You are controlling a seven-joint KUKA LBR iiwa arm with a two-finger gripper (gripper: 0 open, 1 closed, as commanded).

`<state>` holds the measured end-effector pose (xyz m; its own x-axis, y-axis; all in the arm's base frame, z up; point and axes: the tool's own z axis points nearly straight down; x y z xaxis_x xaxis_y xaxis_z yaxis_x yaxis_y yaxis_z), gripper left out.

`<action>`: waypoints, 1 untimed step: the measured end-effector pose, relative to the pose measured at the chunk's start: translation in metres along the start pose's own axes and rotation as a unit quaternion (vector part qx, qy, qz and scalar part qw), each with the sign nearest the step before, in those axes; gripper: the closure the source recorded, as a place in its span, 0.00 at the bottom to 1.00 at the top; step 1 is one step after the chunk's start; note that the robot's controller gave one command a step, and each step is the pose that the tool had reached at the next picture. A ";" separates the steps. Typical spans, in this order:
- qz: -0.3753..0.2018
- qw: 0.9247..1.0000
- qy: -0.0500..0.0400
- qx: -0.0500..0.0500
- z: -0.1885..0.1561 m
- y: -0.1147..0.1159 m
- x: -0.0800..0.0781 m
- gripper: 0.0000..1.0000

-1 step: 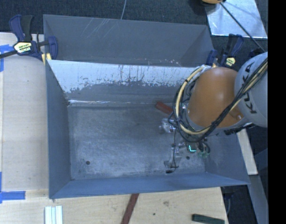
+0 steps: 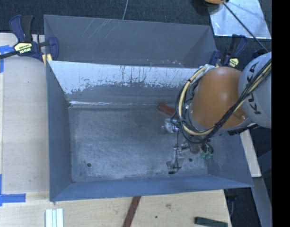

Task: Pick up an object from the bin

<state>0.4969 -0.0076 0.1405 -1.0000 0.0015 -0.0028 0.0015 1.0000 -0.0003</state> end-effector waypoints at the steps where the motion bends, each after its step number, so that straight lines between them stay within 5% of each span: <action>1: -0.047 0.999 -0.002 0.000 0.045 -0.068 -0.029 0.00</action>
Offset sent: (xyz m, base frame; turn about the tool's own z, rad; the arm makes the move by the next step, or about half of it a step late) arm 0.0455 -0.0866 -0.0165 -0.0448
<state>0.5258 -0.0759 0.0953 -0.9957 -0.0926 -0.0073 -0.0926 0.9957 -0.0018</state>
